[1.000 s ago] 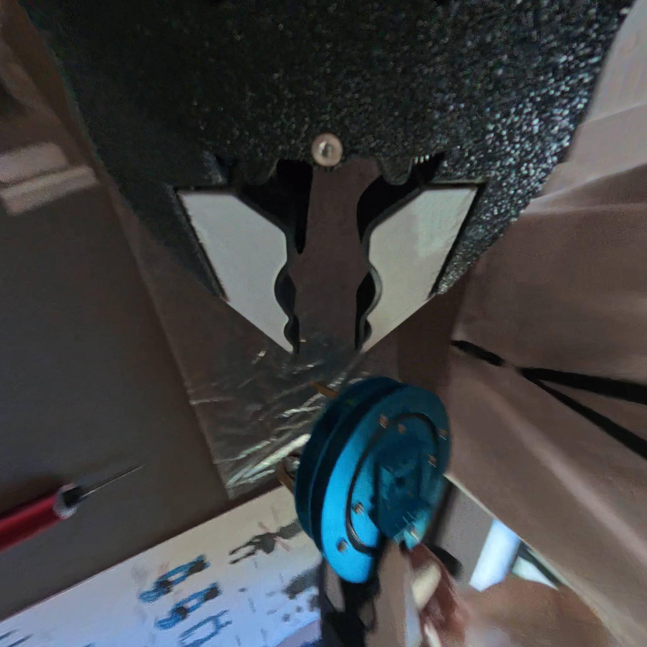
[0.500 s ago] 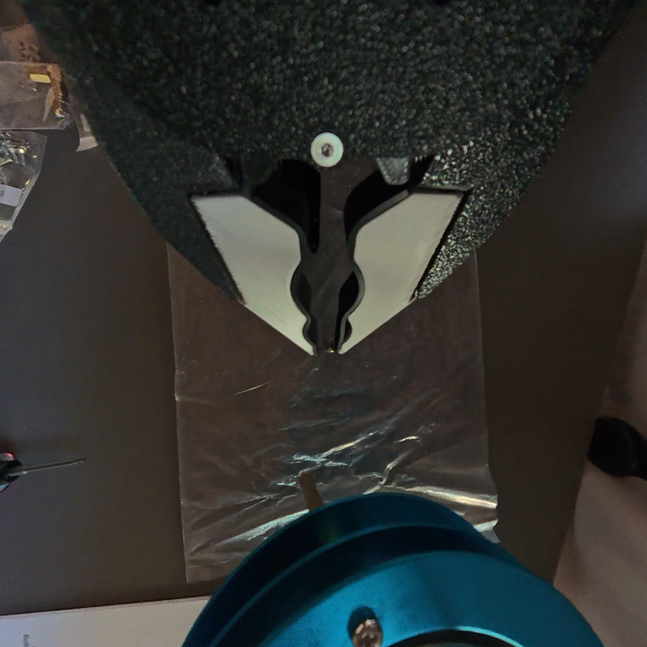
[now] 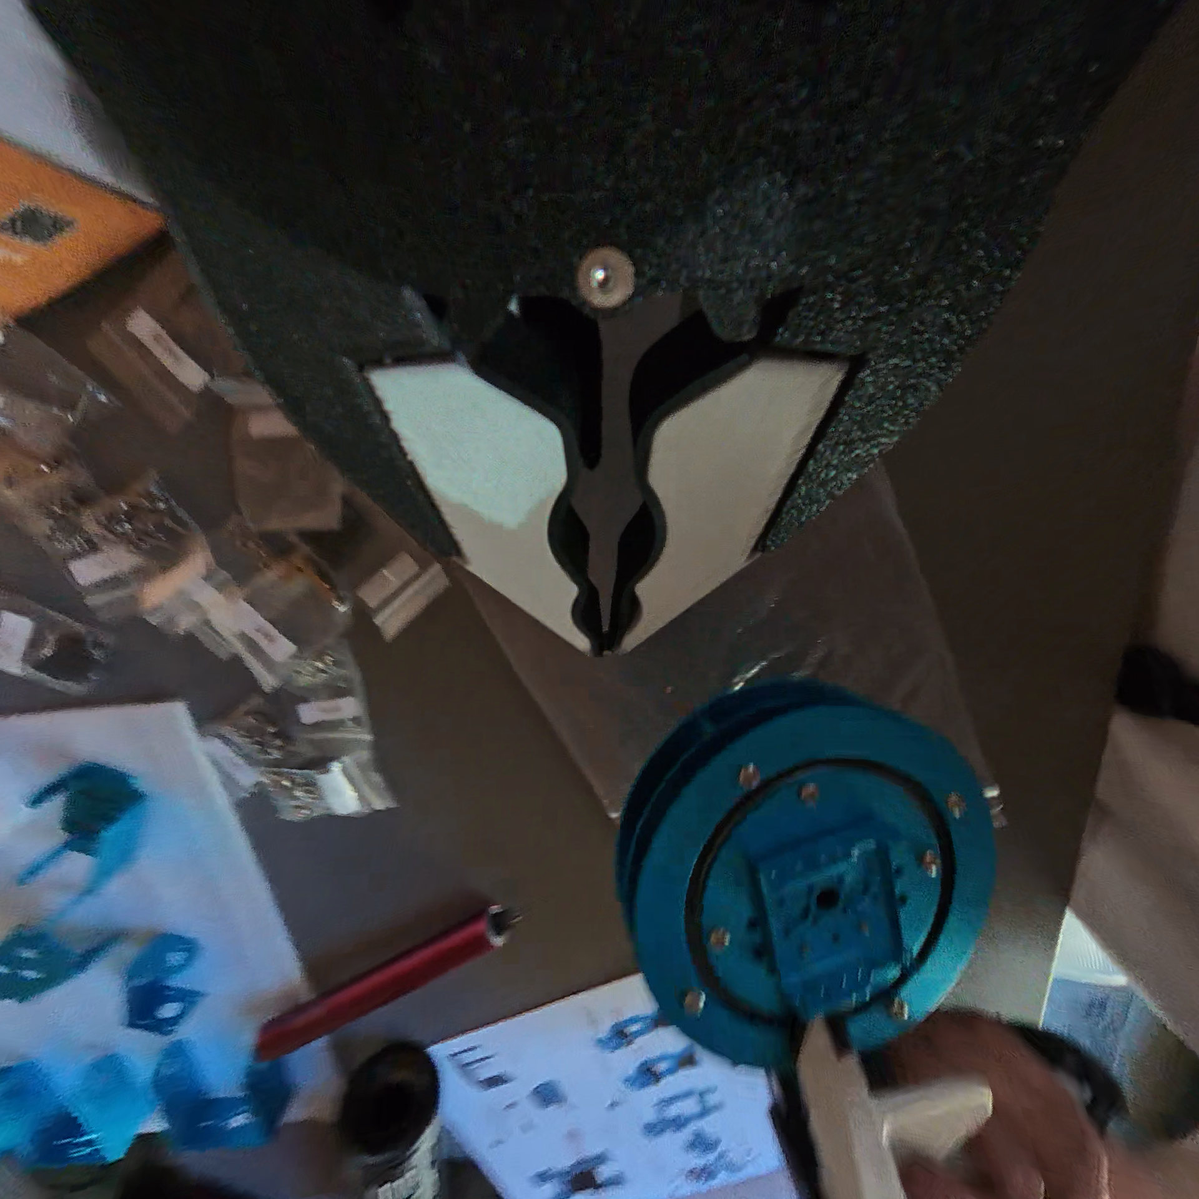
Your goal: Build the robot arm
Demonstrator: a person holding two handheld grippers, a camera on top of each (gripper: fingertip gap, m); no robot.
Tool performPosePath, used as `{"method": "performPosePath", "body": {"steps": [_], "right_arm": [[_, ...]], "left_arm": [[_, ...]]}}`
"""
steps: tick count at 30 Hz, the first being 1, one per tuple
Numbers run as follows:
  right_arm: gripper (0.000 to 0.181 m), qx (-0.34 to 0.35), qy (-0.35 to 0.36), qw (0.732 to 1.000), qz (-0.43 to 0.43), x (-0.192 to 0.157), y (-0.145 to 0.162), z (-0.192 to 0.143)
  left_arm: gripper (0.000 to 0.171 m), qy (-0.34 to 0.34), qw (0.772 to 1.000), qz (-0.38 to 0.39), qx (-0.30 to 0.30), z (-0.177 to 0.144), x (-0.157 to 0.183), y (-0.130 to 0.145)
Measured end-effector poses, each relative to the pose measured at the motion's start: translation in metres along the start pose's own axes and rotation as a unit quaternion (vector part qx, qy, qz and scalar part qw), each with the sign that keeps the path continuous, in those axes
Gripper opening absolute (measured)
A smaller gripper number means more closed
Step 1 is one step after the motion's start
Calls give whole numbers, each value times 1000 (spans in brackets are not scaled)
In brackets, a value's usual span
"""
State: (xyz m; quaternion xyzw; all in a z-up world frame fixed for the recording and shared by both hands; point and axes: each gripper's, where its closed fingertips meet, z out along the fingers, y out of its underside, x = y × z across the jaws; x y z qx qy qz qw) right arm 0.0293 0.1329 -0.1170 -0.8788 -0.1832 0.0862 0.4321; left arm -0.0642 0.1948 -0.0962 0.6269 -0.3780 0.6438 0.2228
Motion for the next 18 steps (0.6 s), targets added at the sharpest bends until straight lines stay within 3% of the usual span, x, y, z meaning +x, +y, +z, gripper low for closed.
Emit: {"method": "performPosePath", "body": {"steps": [3,6,16,18], "right_arm": [[0,46,6,999,29,8,-3,-7],[0,47,-8,998,37,4,-2,-3],[0,-32,-20,998,59,5,33,22],[0,-57,-30,996,61,2,43,26]], "left_arm": [[31,-5,1000,-17,-3,19,-7,0],[32,1,1000,-27,-8,26,-7,4],[33,22,996,-92,-6,12,-22,14],[47,-6,997,-74,-8,9,-28,15]]}}
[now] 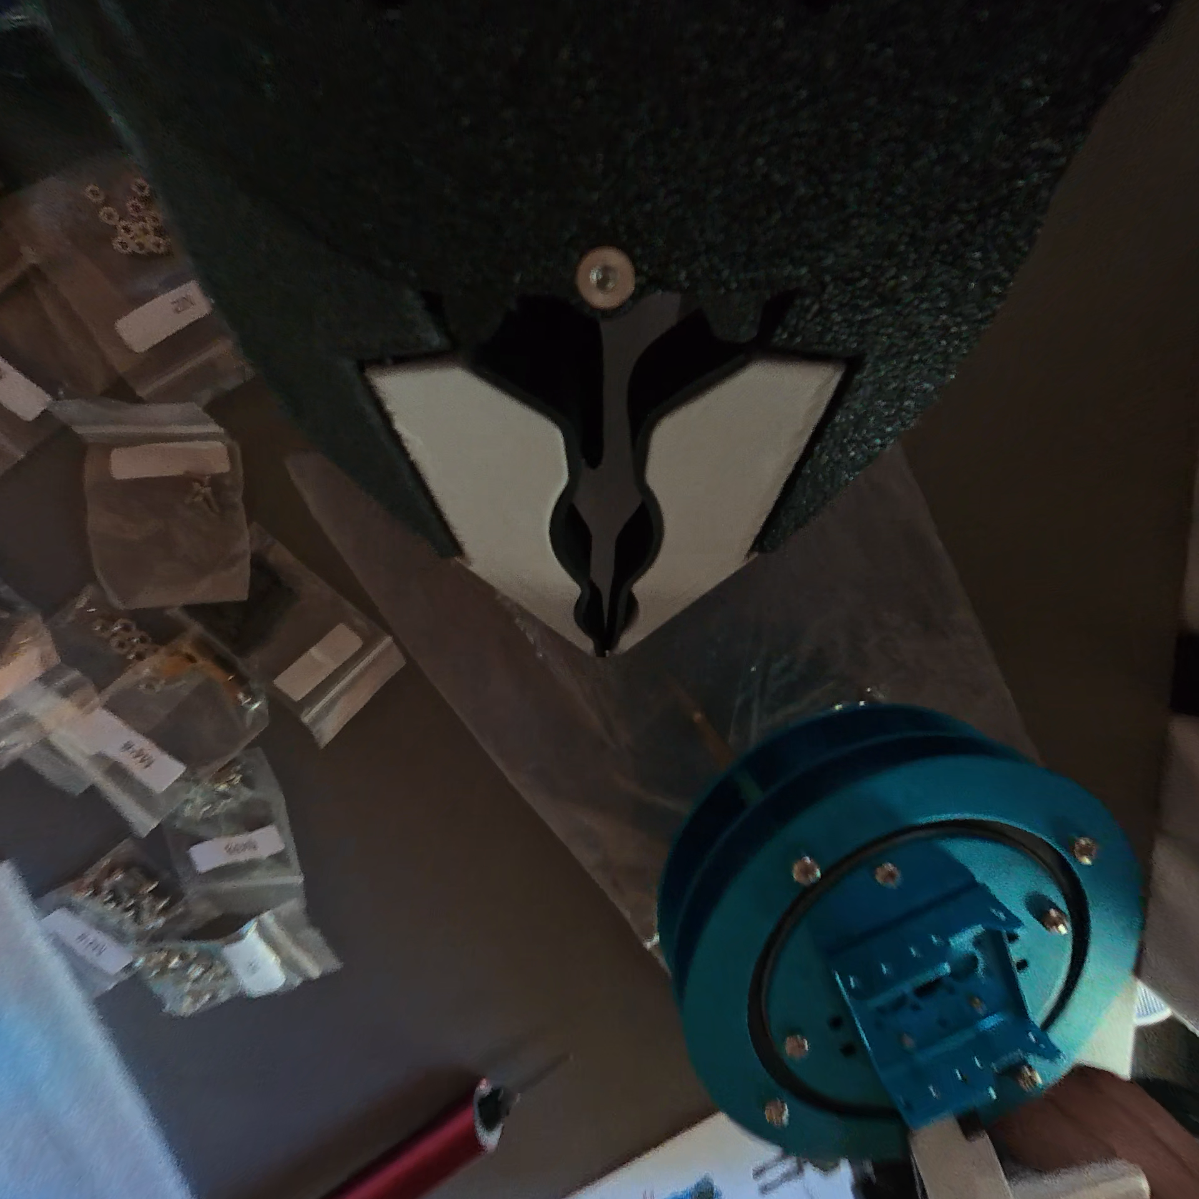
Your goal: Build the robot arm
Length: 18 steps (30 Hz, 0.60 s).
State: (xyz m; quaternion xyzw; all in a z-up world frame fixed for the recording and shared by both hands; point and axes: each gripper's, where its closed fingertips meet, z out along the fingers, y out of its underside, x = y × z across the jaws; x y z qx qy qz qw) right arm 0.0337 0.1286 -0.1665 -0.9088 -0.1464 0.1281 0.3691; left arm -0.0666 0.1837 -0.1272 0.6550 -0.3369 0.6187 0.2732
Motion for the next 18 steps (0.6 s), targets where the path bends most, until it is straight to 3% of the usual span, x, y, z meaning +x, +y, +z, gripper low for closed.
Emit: {"method": "performPosePath", "body": {"steps": [4,7,9,11,13,16,18], "right_arm": [[0,-46,-10,999,-3,-5,14,12],[0,-46,-17,999,-4,-6,11,11],[0,-31,-11,999,3,-2,7,3],[0,1,-15,1000,20,0,-1,-4],[0,23,-9,999,33,5,-6,-8],[0,31,-7,999,37,5,-10,-8],[0,39,-6,999,34,3,-14,-8]], "left_arm": [[53,-62,996,57,9,-20,-4,-3],[53,-138,980,142,25,-48,0,-31],[53,-219,950,214,58,-66,-2,-75],[59,-336,897,279,76,-81,-21,-129],[62,-415,859,283,105,-93,-40,-176],[63,-423,861,260,106,-82,-51,-196],[62,-469,838,262,94,-81,-64,-200]]}}
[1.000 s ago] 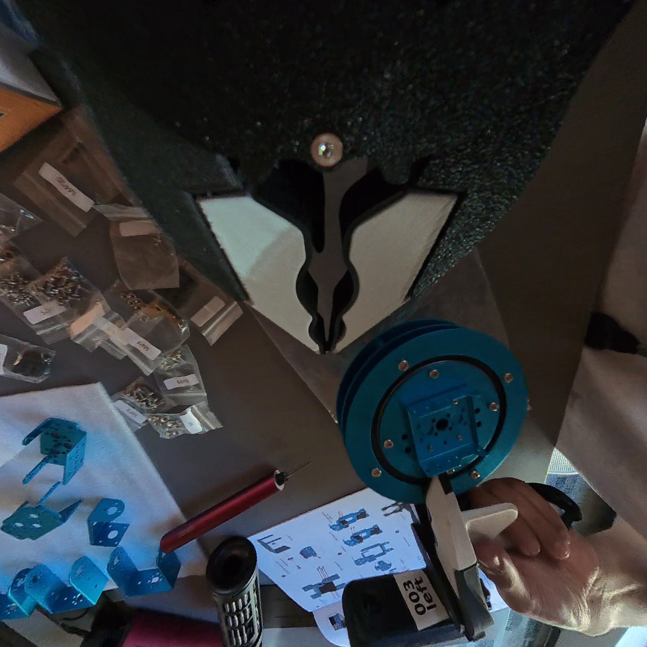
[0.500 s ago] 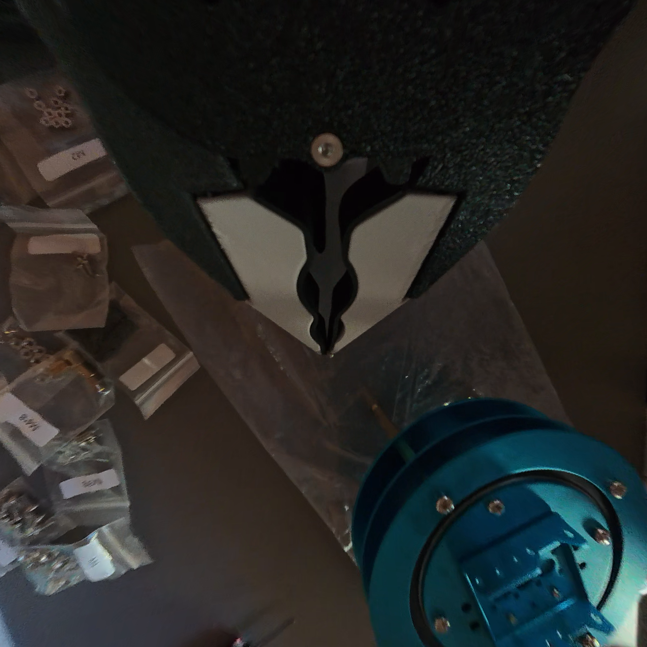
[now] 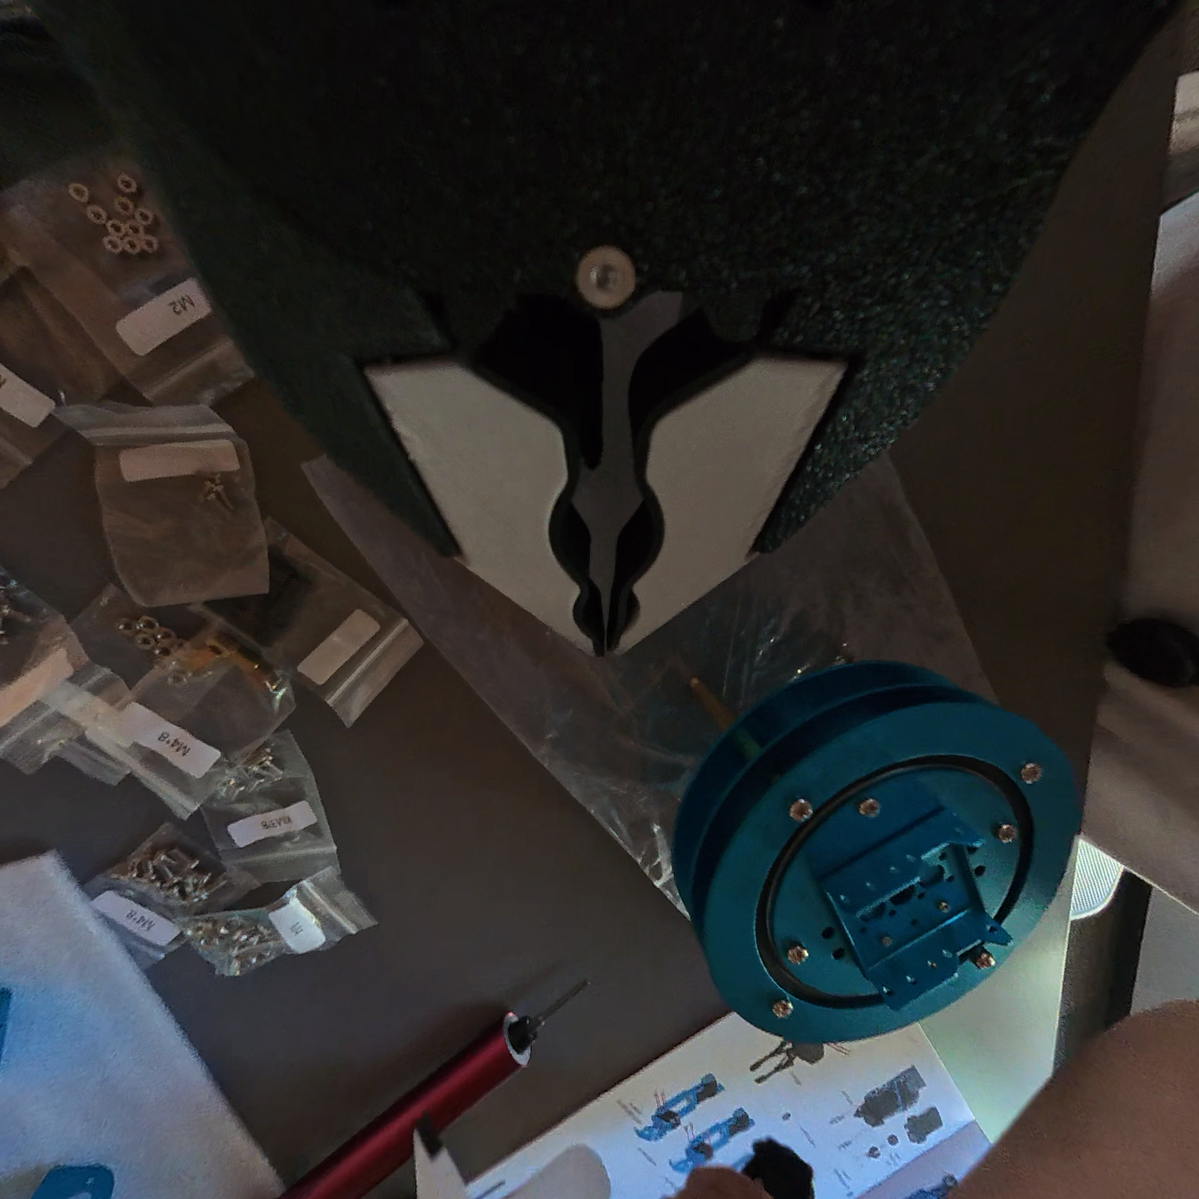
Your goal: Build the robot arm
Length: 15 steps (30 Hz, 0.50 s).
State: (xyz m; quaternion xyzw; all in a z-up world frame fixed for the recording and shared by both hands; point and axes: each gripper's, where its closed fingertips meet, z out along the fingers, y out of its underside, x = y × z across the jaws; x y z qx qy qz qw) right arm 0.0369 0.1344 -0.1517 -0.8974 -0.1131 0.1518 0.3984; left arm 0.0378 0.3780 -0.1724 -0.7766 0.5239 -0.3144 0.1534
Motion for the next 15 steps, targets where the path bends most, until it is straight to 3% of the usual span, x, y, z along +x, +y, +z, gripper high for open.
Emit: {"method": "performPosePath", "body": {"steps": [4,9,15], "right_arm": [[0,13,7,1000,-3,0,-5,-1],[0,39,5,999,2,0,-13,-7],[7,91,4,996,4,1,-28,-15]], "left_arm": [[61,-27,1000,14,4,8,8,-3],[42,-119,987,106,-33,19,1,-2],[30,-129,978,153,-54,20,4,-4]]}}
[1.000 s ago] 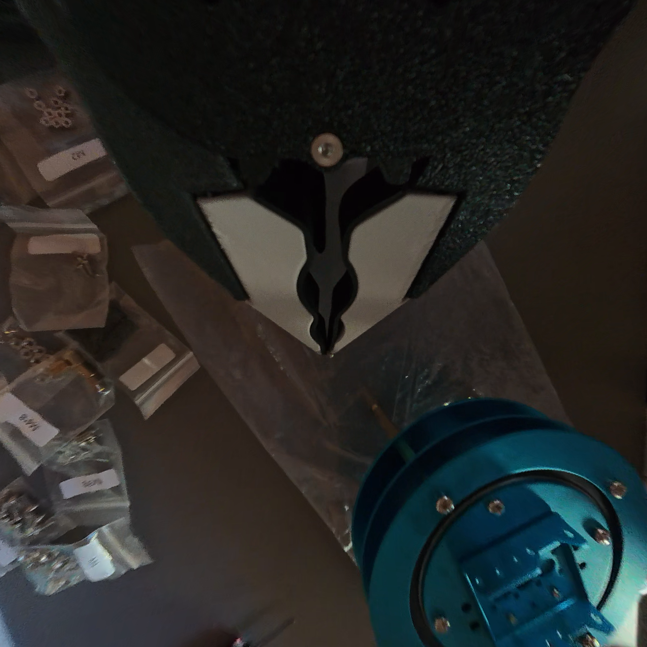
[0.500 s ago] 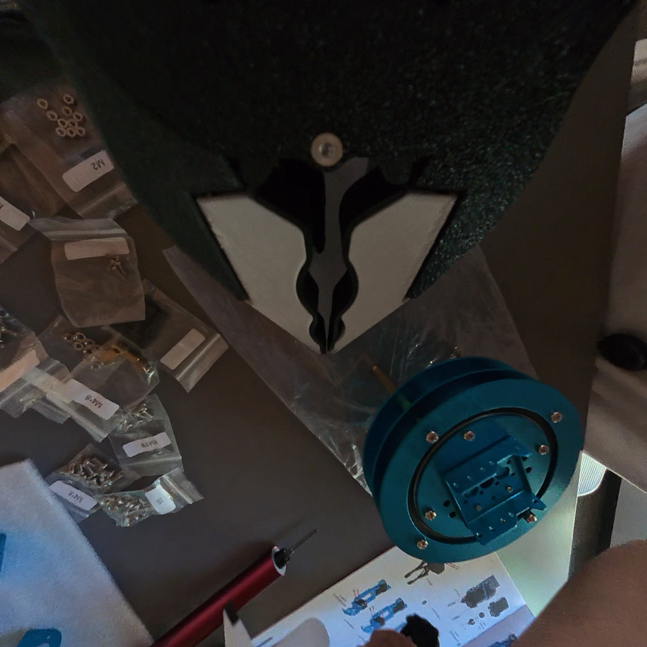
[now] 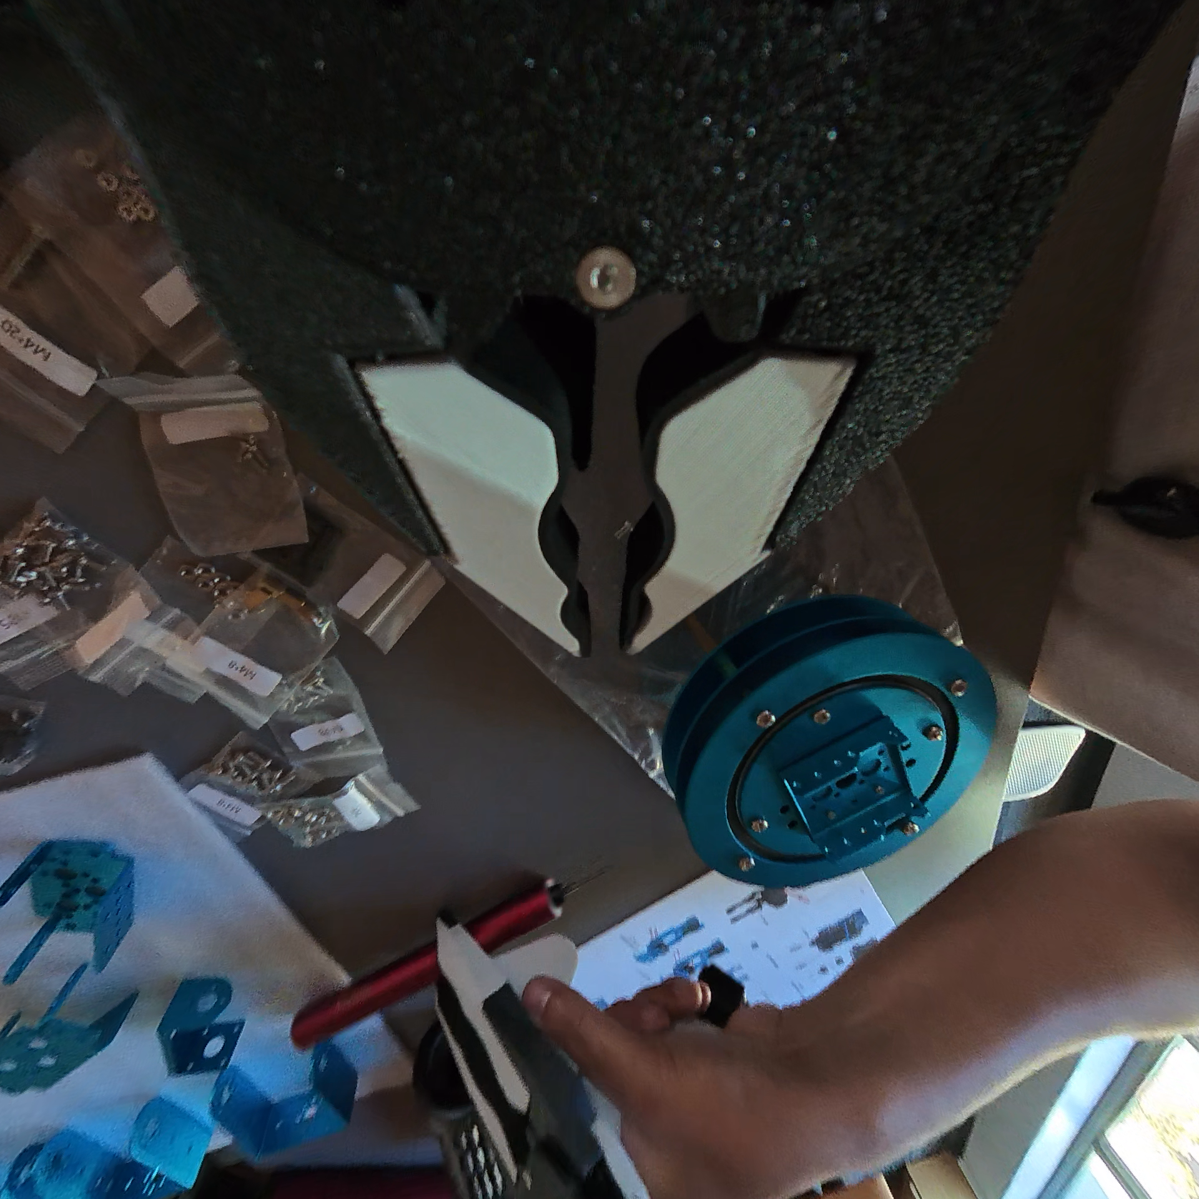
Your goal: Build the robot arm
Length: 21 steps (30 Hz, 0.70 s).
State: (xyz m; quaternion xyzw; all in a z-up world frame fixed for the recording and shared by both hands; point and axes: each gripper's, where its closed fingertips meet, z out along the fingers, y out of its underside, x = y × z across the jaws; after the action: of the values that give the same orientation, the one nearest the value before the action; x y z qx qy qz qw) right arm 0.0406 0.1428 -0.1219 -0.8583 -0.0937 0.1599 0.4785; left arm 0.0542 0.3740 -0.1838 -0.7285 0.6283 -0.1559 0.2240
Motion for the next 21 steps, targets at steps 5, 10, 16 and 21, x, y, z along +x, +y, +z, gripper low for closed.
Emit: {"method": "performPosePath", "body": {"steps": [5,10,16,21], "right_arm": [[28,79,-29,996,40,-1,-21,-3],[45,113,-93,982,118,1,-35,6],[53,162,-131,962,177,14,-88,4],[49,215,-143,954,153,12,-139,-13]], "left_arm": [[19,24,999,41,17,-9,0,11],[19,214,973,-15,82,-40,29,3],[19,417,886,32,203,-124,90,-41],[18,481,835,141,226,-176,155,-60]]}}
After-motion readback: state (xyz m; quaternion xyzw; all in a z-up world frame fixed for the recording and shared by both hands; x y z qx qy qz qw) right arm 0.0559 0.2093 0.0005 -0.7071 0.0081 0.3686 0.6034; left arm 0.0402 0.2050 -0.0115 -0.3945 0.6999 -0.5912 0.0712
